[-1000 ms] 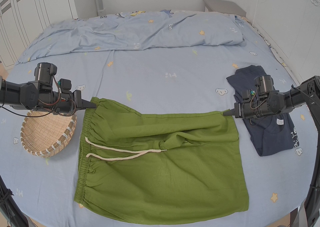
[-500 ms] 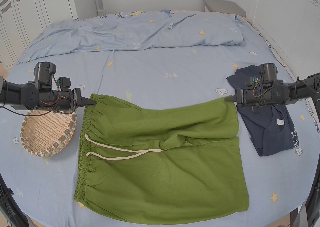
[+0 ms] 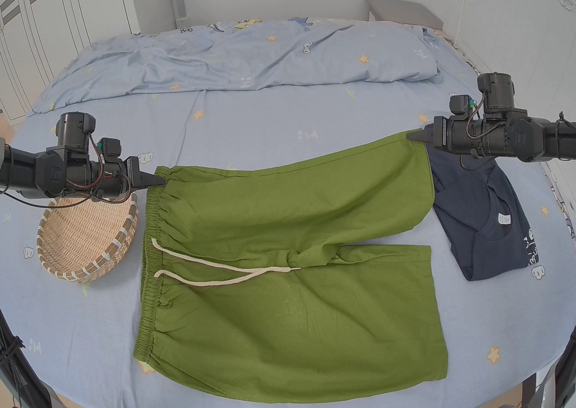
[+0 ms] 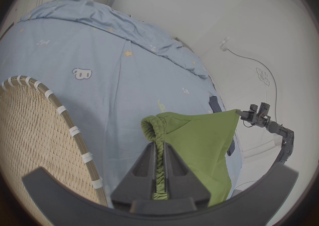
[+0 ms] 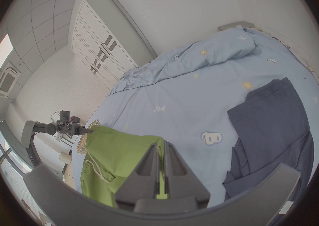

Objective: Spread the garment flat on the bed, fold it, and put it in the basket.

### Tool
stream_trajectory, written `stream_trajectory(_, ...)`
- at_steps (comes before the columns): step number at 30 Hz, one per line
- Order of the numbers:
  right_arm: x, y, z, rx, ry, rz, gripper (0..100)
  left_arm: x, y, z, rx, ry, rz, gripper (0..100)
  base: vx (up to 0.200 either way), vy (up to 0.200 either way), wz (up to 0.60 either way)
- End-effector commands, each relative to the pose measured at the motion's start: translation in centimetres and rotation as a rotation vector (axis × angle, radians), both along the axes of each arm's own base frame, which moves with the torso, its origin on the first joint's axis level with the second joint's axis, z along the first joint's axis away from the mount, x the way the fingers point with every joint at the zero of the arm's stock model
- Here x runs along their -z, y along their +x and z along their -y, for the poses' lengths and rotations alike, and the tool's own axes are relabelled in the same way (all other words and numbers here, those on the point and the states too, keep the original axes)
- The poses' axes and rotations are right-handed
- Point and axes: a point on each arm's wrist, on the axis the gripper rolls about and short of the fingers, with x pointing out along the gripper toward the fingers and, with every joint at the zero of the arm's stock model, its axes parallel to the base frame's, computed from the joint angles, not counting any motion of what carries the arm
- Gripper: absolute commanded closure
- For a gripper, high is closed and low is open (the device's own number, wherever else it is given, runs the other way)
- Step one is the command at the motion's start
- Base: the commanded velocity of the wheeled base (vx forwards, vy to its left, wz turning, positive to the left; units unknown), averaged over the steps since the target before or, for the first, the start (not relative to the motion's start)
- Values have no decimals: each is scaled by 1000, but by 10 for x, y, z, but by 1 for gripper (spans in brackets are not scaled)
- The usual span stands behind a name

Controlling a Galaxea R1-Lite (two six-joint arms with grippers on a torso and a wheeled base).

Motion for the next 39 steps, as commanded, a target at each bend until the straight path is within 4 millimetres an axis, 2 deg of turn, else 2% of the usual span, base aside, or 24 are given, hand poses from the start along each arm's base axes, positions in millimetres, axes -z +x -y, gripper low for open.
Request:
stream_trajectory(1,-45,-50,-9,-40,12,85,100,2,0,0,2,2,-3,100,0,0,0)
stream_trajectory(4,-51,-80,-12,-62,10,85,100,1,-1,0,4,3,-3,100,0,0,0)
stream_trajectory(9,-47,-121,-10,-83,4,77,100,0,-2,0,4,2,0,100,0,0,0)
stream_trajectory(15,-48,-153,-7,-94,12,124,100,-1,-3,1,6,1,1,100,0,0,0)
stream_trajectory(19,-49,-167,-10,-118,14,131,100,-1,-3,1,6,1,1,100,0,0,0)
stream_trajectory(22,-42,-175,-11,-128,11,110,100,-1,-3,2,9,1,1,100,0,0,0)
stream_trajectory(27,-32,-179,-9,-128,5,79,100,0,-3,4,14,1,0,100,0,0,0)
stream_trajectory(32,-24,-175,-8,-118,6,80,100,1,-4,5,16,2,-4,100,0,0,0)
stream_trajectory(37,-12,-149,-8,-94,7,78,100,0,-3,4,15,2,0,100,0,0,0)
stream_trajectory(38,-12,-149,-8,-94,7,78,100,0,-3,4,15,2,0,100,0,0,0)
stream_trajectory(39,-12,-138,-9,-91,10,90,100,0,-2,3,11,3,10,100,0,0,0)
